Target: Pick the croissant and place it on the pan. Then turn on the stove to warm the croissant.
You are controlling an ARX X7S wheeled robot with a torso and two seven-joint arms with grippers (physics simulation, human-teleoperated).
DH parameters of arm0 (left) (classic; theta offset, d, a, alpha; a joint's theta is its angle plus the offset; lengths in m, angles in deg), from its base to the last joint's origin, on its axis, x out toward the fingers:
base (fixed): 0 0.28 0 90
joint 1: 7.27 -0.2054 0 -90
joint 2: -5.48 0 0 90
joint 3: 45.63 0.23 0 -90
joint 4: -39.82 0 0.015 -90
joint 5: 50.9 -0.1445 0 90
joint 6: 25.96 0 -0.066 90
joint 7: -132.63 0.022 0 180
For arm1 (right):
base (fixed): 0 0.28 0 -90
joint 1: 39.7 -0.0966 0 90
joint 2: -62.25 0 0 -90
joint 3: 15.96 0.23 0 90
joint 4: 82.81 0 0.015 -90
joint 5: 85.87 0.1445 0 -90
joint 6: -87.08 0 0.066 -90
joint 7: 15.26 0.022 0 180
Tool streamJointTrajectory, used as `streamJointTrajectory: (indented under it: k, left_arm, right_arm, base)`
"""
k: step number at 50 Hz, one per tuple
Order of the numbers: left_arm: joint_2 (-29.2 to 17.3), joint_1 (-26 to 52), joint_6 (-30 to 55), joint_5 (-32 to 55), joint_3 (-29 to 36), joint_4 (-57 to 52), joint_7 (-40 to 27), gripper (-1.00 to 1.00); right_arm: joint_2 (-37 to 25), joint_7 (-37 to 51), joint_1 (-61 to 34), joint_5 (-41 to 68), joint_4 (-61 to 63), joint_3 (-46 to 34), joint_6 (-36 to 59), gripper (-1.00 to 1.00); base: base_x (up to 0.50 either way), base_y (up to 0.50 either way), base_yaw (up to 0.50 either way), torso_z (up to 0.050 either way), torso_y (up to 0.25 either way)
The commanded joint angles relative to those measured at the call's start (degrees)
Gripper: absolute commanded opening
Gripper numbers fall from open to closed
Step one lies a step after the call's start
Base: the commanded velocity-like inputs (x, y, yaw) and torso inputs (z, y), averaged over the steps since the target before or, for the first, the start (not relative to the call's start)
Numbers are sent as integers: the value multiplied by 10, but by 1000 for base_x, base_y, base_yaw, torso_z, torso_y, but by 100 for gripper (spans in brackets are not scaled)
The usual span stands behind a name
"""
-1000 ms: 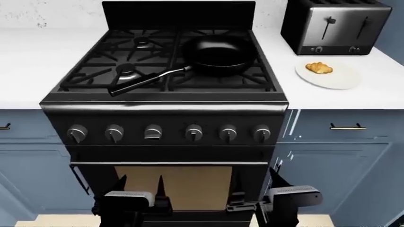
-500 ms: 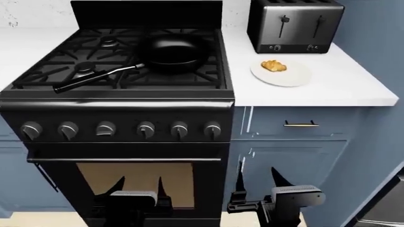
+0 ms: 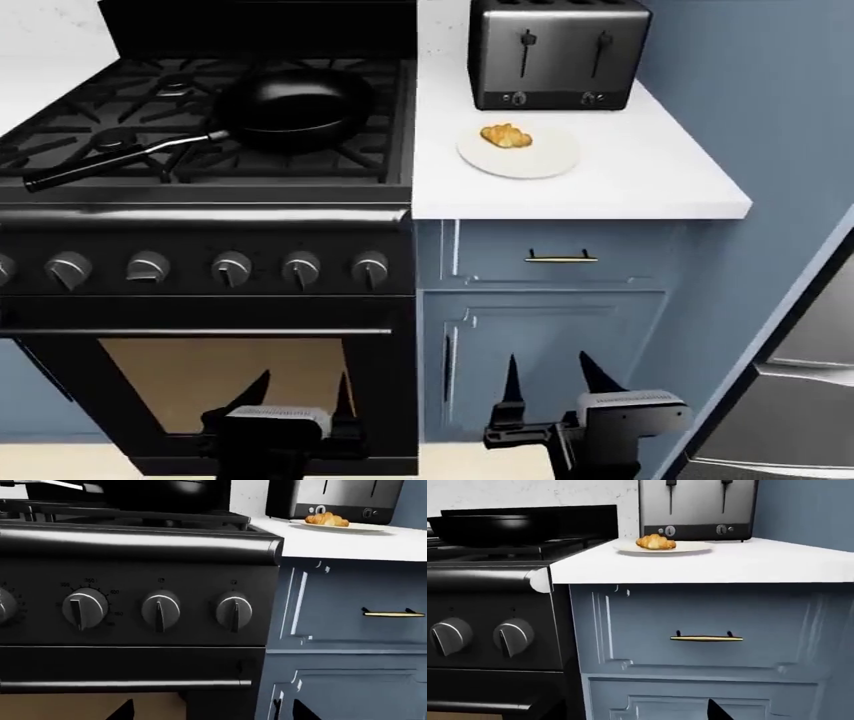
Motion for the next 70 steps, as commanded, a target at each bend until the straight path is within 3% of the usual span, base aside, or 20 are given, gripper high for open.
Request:
streamJointTrajectory:
  k: [1, 9, 20, 38, 46, 51, 53, 60, 66, 70]
  left_arm:
    - [-22, -12, 24, 32, 7, -52, 20, 100]
    - [-46, -18, 90, 51, 7, -128, 9, 100]
    - [-94, 2, 232, 88, -4, -265, -13, 100]
    - [-149, 43, 365, 140, -28, -414, -36, 100]
    - [-177, 81, 451, 193, -55, -503, -53, 100]
    - [-188, 104, 481, 225, -75, -535, -57, 100]
    - [-191, 136, 546, 262, -89, -554, -78, 100]
    - [-217, 199, 636, 342, -117, -609, -103, 100]
    - [-239, 222, 630, 391, -122, -613, -131, 100]
    - [-253, 216, 607, 377, -100, -610, -134, 100]
  right_arm:
    - [-9, 20, 10, -6, 70, -12, 50, 100]
    - [-26, 25, 21, 19, 181, -15, 132, 100]
    - [-75, 34, 5, 117, 364, 31, 320, 100]
    - [-127, 96, -75, 240, 542, 103, 549, 100]
    - [-142, 161, -163, 395, 601, 191, 702, 100]
    - [-175, 239, -208, 514, 598, 217, 728, 100]
    - [-180, 273, -233, 573, 594, 233, 750, 100]
    - [-205, 381, -301, 725, 570, 247, 785, 100]
    - [-217, 416, -324, 766, 560, 236, 787, 100]
    - [-221, 413, -324, 764, 560, 234, 786, 100]
  base:
    - [0, 0, 0, 50, 0]
    - [0, 0, 0, 50, 0]
    - [4, 0, 0, 50, 0]
    - [477, 0, 0, 50, 0]
    - [500, 0, 0, 50, 0]
    - [500, 0, 0, 50, 0]
    - [500, 0, 0, 25, 0]
    - [500, 0, 0, 0, 0]
    - [500, 0, 0, 0, 0]
    - [500, 0, 0, 0, 4]
